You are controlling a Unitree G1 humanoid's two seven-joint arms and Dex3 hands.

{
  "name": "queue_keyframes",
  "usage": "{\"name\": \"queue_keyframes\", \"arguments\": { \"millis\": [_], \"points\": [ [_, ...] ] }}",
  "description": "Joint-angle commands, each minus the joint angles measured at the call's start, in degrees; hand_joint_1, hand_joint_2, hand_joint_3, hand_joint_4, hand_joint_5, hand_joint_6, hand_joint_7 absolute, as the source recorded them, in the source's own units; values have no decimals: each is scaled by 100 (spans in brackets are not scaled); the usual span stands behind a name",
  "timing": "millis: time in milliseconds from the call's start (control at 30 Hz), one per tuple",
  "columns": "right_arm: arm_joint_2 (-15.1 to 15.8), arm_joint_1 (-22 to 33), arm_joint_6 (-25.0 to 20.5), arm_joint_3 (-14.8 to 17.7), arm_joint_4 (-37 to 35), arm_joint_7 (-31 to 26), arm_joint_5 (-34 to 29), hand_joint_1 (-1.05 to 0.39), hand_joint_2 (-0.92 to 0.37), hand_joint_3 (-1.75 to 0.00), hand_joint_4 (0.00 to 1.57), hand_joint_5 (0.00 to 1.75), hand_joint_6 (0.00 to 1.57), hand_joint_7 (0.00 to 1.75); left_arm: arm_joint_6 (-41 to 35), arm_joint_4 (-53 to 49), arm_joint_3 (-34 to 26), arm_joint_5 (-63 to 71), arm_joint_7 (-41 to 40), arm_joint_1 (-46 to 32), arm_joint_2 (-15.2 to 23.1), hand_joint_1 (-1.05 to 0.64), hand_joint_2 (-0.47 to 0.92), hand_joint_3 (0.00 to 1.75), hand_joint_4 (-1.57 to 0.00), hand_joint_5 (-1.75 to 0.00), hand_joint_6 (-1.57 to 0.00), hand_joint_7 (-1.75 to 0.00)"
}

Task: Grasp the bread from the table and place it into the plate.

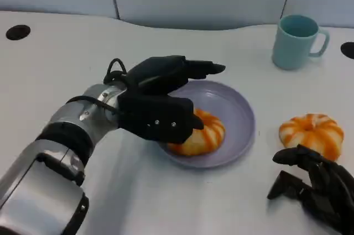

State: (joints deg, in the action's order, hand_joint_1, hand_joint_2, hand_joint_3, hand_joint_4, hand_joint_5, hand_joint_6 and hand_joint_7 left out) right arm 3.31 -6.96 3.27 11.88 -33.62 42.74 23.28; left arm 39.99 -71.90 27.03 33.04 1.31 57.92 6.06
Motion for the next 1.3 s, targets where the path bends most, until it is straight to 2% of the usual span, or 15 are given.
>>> {"name": "queue_keyframes", "arguments": {
  "millis": [33,100,133,233,267,300,433,633,1033,1067,1100,1133,1300],
  "points": [
    [48,37,-43,5,-95,-12,4,-47,-92,-16,61,145,65,100,355,344,-1165,-1634,922,-857,40,-83,92,18,-12,-33,-26,-1],
    [47,31,-48,16,-113,-32,0,-47,-92,-16,61,144,65,100,274,864,-2144,-3236,1917,-1607,-95,-71,92,14,-19,-42,-31,-3],
    [46,32,-73,18,-102,-42,4,-47,-92,-15,61,144,65,100,159,1118,-2318,-3602,2183,-1814,-108,-67,92,12,-24,-53,-35,-3],
    [45,32,-111,20,-83,-48,11,-47,-92,-15,61,143,65,100,-69,1553,-2487,-4004,2578,-2083,-97,-64,92,12,-29,-63,-41,-5],
    [48,17,-99,18,-101,-32,8,-47,-92,-15,61,143,65,100,-166,1899,-2585,-4263,2768,-2353,-111,-64,92,12,-29,-64,-41,-5],
    [50,5,-84,16,-116,-21,3,-48,-92,-15,61,143,64,99,-256,2195,-2672,-4483,2935,-2582,-130,-59,92,10,-34,-75,-50,-7],
    [55,-23,-4,8,-170,-22,-35,-48,-92,-16,61,143,64,99,-906,3315,-2921,-5221,3361,-3367,-260,-55,92,10,-37,-89,-56,-8],
    [56,-30,8,8,-187,-17,-32,-48,-92,-16,61,143,64,99,-1270,3738,-2976,-5211,3378,-3538,-282,-55,92,9,-37,-92,-57,-8],
    [57,-32,14,7,-194,-15,-31,-48,-92,-16,61,143,64,99,-1383,3853,-3031,-5161,3388,-3576,-312,-55,92,9,-35,-95,-57,-7],
    [54,-59,5,11,-224,-18,-26,-48,-92,-15,61,143,64,99,-1739,4484,-3148,-5604,3029,-4119,-657,-52,92,9,-40,-99,-63,-10],
    [52,-80,-2,14,-248,-19,-23,-48,-92,-14,62,143,65,99,-2040,4994,-3237,-5935,2748,-4540,-918,-45,92,9,-48,-110,-74,-18],
    [51,-95,-5,17,-266,-19,-21,-48,-92,-14,62,143,65,99,-2291,5392,-3295,-6158,2540,-4845,-1095,-41,92,9,-52,-115,-80,-22],
    [50,-112,3,25,-294,-12,-23,-48,-92,-13,63,143,66,98,-2857,6067,-3335,-6251,2270,-5183,-1231,-38,92,9,-56,-123,-86,-27]
  ]
}}
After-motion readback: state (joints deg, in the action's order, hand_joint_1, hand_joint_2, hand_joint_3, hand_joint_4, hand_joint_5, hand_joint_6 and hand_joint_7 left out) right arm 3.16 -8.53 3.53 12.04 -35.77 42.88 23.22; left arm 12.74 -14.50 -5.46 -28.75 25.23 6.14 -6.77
